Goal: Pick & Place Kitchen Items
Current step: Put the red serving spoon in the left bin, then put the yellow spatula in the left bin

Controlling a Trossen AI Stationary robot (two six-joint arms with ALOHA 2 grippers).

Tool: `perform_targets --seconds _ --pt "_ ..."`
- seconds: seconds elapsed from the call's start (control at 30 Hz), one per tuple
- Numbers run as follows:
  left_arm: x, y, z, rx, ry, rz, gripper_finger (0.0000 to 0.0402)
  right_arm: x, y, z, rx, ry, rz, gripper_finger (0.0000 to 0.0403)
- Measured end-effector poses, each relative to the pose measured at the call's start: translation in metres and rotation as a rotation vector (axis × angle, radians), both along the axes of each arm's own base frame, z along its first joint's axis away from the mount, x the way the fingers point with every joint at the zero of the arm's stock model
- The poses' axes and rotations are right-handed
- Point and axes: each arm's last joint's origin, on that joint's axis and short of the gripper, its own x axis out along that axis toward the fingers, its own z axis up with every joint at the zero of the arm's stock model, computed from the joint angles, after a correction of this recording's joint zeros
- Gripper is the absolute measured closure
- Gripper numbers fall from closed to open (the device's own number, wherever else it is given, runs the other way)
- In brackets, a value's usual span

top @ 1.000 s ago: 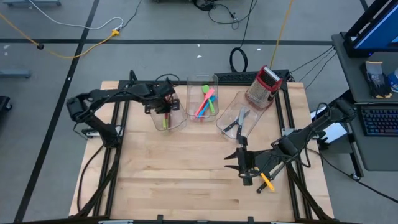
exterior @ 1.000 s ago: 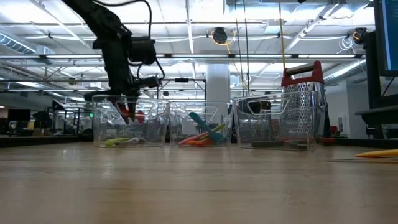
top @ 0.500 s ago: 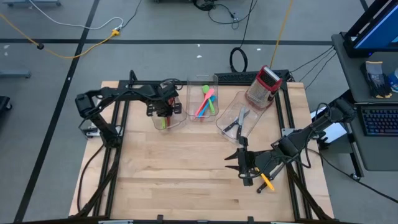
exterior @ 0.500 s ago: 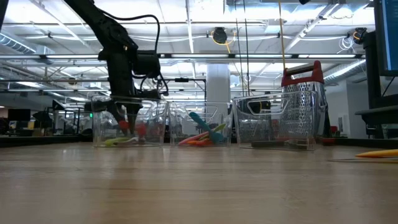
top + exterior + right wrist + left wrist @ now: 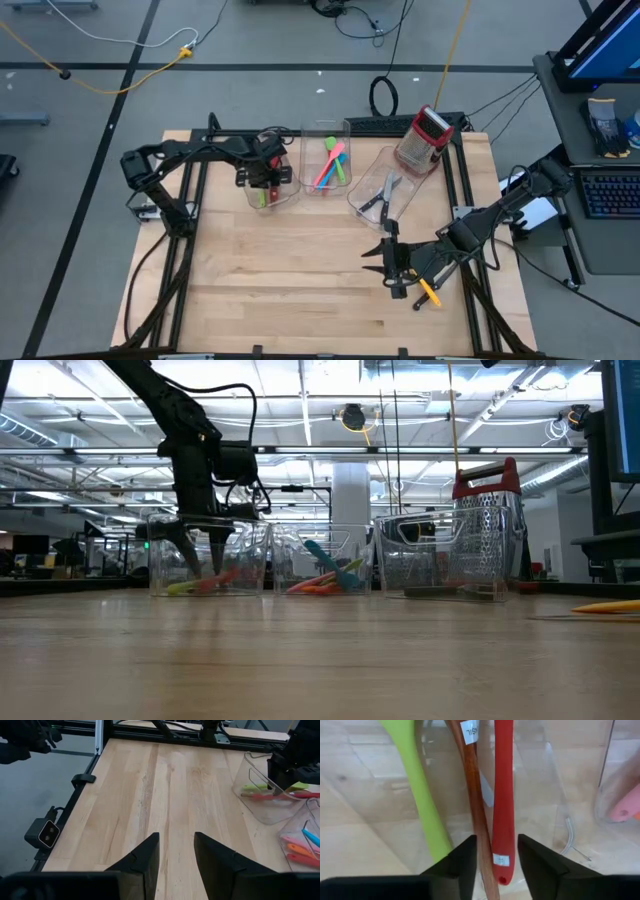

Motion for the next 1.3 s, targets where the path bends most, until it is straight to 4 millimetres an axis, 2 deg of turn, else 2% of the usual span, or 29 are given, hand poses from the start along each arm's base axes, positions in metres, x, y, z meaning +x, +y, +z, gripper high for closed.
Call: perform_targets --seconds 0.13,0.27,0.43,0.53,0.7,0.9,1.07,1.3 --pt "0.0 -0.001 0.002 -0.023 -0.024 -0.016 0.022 0.0 0.0 0.0 0.0 0.0 0.0 0.0287" --pt "-0.001 -0.004 0.017 -0.033 -0.11 -0.031 0.0192 0.0 0.0 0.0 -0.001 0.003 0.002 0.0287" --pt "-0.01 -0.012 0.054 0.061 -0.235 -0.024 0.0178 0.0 0.0 -0.001 -0.004 0.007 0.003 0.0287" --pt "-0.016 -0.025 0.082 0.161 -0.329 -0.046 0.0177 0.0 0.0 -0.001 -0.003 0.006 0.003 0.0287" --pt "-0.027 -0.055 0.117 0.337 -0.434 -0.153 0.0177 -0.001 0.0 0.0 0.006 0.011 0.019 0.0287" --pt "-0.028 -0.1 0.136 0.459 -0.505 -0.378 0.0176 -0.014 -0.005 0.001 0.06 0.103 0.065 0.0287" --pt "-0.02 -0.137 0.142 0.556 -0.567 -0.518 0.0176 -0.032 -0.012 -0.003 0.204 0.297 0.04 0.0287" --pt "-0.005 -0.178 0.159 0.708 -0.798 -0.654 0.0176 -0.054 -0.017 -0.016 0.433 0.687 -0.044 0.0287"
